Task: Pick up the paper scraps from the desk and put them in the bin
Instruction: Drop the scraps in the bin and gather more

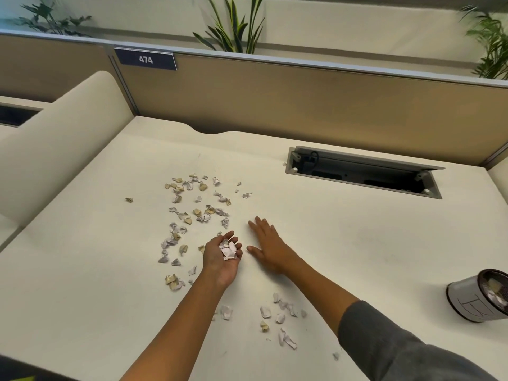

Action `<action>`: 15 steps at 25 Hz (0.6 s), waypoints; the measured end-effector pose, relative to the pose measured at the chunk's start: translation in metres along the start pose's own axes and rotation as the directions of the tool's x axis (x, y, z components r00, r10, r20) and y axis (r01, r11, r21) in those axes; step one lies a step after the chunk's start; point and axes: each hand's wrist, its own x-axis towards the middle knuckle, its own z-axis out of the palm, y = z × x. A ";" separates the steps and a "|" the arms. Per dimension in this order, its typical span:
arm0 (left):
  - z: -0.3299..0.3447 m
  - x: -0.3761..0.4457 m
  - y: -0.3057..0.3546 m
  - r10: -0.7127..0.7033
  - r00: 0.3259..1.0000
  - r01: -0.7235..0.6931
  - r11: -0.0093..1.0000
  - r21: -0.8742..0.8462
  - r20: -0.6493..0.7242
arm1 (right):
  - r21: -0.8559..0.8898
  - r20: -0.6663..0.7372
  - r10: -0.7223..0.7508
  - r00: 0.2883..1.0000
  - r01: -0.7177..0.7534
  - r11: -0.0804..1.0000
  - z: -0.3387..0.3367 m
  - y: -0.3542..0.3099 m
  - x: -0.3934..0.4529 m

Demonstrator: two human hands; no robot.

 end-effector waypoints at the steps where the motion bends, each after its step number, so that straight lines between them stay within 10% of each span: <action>1: 0.000 -0.001 0.000 0.000 1.000 0.000 1.000 0.004 -0.002 | -0.022 0.018 -0.036 0.999 0.037 0.999 0.001 0.002 -0.004; 11: 0.025 -0.007 -0.023 -0.024 1.000 0.024 0.996 0.082 0.004 | -0.235 -0.176 -0.078 0.981 0.035 0.971 -0.003 0.008 -0.078; 13: 0.033 -0.011 -0.033 -0.030 0.999 0.029 0.993 0.112 0.013 | 0.092 -0.273 0.136 0.952 -0.115 0.989 -0.010 0.008 -0.093; 15: 0.043 -0.016 -0.047 -0.042 0.998 0.036 0.988 0.153 0.037 | 0.628 -0.225 0.454 0.862 -0.227 0.744 -0.019 0.012 -0.111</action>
